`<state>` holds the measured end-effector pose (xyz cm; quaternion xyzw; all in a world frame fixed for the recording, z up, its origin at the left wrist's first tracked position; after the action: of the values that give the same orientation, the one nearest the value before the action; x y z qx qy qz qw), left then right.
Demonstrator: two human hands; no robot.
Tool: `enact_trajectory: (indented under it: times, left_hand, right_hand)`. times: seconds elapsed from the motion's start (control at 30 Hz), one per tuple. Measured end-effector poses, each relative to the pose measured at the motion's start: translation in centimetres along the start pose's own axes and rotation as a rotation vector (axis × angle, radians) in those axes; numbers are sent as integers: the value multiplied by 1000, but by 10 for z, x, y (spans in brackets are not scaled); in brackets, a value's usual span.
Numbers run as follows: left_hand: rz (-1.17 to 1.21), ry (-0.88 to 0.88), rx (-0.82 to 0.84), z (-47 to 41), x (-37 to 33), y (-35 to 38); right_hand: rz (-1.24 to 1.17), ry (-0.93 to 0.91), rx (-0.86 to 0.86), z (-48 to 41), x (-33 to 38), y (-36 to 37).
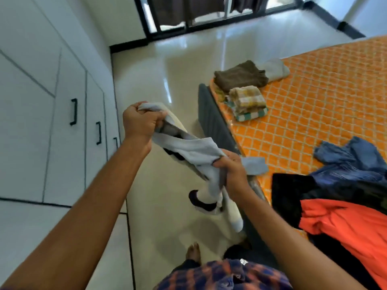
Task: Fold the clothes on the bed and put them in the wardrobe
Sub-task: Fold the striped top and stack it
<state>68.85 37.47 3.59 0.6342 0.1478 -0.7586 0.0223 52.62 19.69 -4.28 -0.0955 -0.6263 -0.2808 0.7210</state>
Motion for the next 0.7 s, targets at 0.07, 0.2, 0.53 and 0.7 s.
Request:
enact_trajectory:
  times: [0.07, 0.2, 0.53, 0.7]
  left_hand:
    - [-100, 49, -61, -10, 12, -35]
    - [-275, 189, -150, -19, 29, -109]
    - [-1141, 918, -128, -33, 70, -164]
    - [-833, 942, 136, -33, 39, -158]
  right_hand:
    - [62, 0, 123, -3, 2, 23]
    - [279, -159, 364, 2, 13, 78]
    - [733, -649, 414, -25, 79, 119]
    - [1093, -873, 194, -65, 83, 82]
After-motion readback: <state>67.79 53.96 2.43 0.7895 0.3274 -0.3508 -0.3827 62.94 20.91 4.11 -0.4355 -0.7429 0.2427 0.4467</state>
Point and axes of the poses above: each hand's wrist, its own z-axis away from the middle knuckle, its own y-axis out of the palm, x = y × z, the point moved 5 cm from there along -z, towards the middle knuckle, and after that the axes turned 13 degrees about -x, right-handed, at the moved point
